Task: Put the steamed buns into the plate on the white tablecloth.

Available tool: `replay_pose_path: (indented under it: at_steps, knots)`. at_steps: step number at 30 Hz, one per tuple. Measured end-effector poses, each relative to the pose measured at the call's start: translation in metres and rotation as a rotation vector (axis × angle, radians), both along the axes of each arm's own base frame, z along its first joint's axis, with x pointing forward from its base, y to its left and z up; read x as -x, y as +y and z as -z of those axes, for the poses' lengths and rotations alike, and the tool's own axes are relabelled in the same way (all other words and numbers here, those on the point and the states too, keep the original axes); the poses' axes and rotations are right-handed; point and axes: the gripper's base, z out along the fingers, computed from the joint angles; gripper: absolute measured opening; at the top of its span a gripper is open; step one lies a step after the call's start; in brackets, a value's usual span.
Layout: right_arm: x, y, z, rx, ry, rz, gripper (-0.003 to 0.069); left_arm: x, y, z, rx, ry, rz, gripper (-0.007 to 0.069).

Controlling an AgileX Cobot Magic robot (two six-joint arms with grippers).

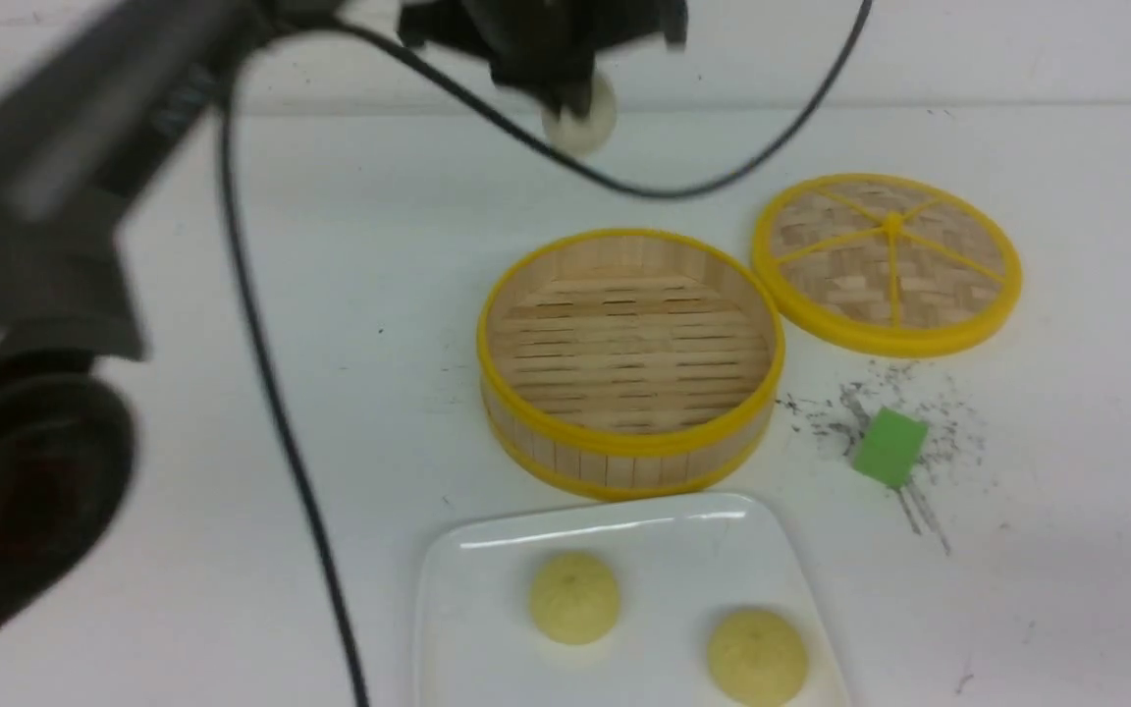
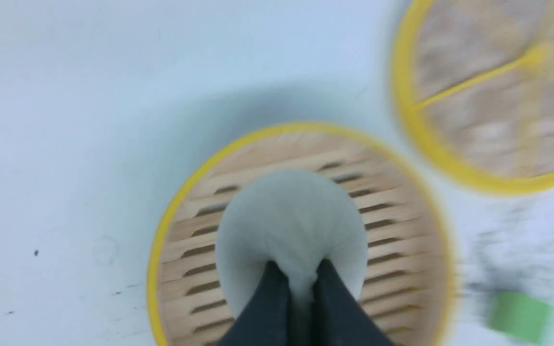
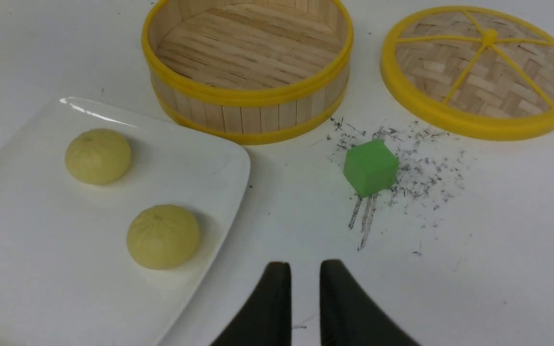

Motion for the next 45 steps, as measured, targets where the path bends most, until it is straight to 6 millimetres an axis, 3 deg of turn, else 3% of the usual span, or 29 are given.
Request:
replay_pose_path:
  at_steps: [1,3,4,7,8,10,11,13,17,20,24,31,35,39,45]
  knots:
    - [0.000,0.000,0.000,0.000,0.000,0.000,0.0119,0.014,0.004,-0.011,0.035,0.013,0.026,0.0029]
    - [0.000,0.000,0.000,0.000,0.000,0.000,0.0120,0.030,0.008,-0.013,0.056,0.056,0.064,0.0029]
    - [0.000,0.000,0.000,0.000,0.000,0.000,0.0120,0.032,0.008,-0.009,0.049,0.074,0.071,0.0029]
    - [0.000,0.000,0.000,0.000,0.001,0.000,0.0120,0.068,0.019,0.012,0.066,0.237,0.124,0.0029]
    - [0.000,0.000,0.000,0.000,0.001,0.000,0.0120,0.072,0.021,0.017,0.060,0.256,0.125,0.0029]
    - [0.000,0.000,0.000,0.001,0.000,0.000,0.0122,0.099,0.032,0.050,0.020,0.394,0.139,0.0030]
    - [0.000,0.000,0.000,0.001,0.000,0.000,0.0123,0.101,0.033,0.053,0.015,0.405,0.142,0.0030]
    - [0.000,0.000,0.000,0.001,0.000,0.000,0.0125,0.128,0.039,0.096,-0.066,0.538,0.152,0.0031]
    - [0.000,0.000,0.000,0.005,-0.002,0.001,0.0129,0.171,0.024,0.163,-0.147,0.623,0.207,0.0039]
    - [0.000,0.000,0.000,0.008,-0.002,0.002,0.0132,0.188,0.012,0.189,-0.193,0.607,0.245,0.0054]
    - [0.000,-0.001,0.000,0.009,-0.002,0.002,0.0137,0.189,0.002,0.206,-0.239,0.576,0.193,0.0120]
    - [0.002,0.001,0.002,-0.013,0.033,-0.005,0.0141,0.183,0.002,0.207,-0.257,0.532,0.113,0.0328]
    - [0.007,-0.002,-0.006,-0.006,0.071,-0.004,0.0096,0.178,-0.004,0.193,-0.234,0.504,0.115,0.0449]
    - [0.023,-0.012,-0.024,-0.020,0.078,-0.003,-0.0010,0.170,-0.011,0.171,-0.232,0.461,0.123,0.0504]
    - [0.054,-0.031,-0.028,-0.108,0.001,-0.015,-0.0016,0.163,-0.013,0.155,-0.248,0.413,0.128,0.0513]
